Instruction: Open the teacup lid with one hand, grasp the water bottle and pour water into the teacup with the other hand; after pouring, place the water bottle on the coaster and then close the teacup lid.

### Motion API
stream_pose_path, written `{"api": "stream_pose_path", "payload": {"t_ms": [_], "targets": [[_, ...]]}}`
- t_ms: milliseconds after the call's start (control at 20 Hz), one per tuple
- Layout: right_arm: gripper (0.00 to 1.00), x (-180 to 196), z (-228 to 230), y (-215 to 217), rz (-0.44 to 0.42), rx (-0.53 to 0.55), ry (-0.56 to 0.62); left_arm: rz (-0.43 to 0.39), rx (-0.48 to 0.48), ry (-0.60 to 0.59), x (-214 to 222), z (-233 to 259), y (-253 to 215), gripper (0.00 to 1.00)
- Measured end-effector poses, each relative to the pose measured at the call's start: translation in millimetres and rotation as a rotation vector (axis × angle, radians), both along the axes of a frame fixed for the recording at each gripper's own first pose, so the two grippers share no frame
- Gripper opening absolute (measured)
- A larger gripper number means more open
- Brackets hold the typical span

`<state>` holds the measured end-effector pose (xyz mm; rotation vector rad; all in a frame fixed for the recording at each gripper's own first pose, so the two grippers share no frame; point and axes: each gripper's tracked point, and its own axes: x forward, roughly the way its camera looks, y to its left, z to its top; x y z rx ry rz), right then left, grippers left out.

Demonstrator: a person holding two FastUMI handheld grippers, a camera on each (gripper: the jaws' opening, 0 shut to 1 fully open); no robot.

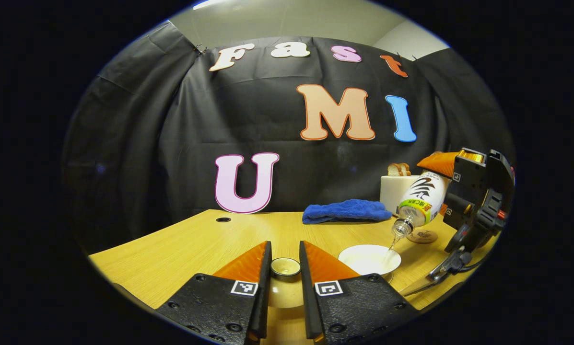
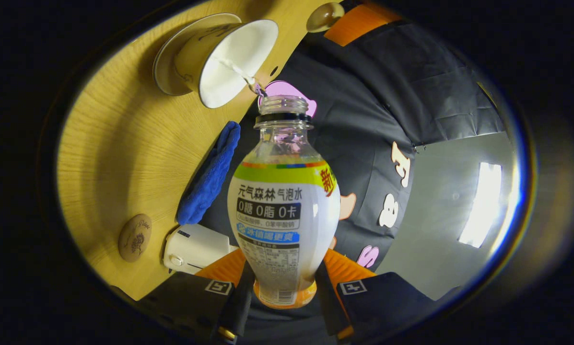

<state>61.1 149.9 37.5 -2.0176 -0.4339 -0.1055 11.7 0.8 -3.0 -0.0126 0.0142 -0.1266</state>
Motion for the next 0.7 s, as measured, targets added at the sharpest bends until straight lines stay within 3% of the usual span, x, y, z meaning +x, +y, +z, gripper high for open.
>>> {"api": "stream_pose_path", "payload": {"t_ms": [700], "targets": [[0.67, 1.4, -17.4, -0.5, -0.002, 0.014, 0.04, -0.001, 0.0, 0.001, -0.1, -0.4, -0.3, 0.28]]}}
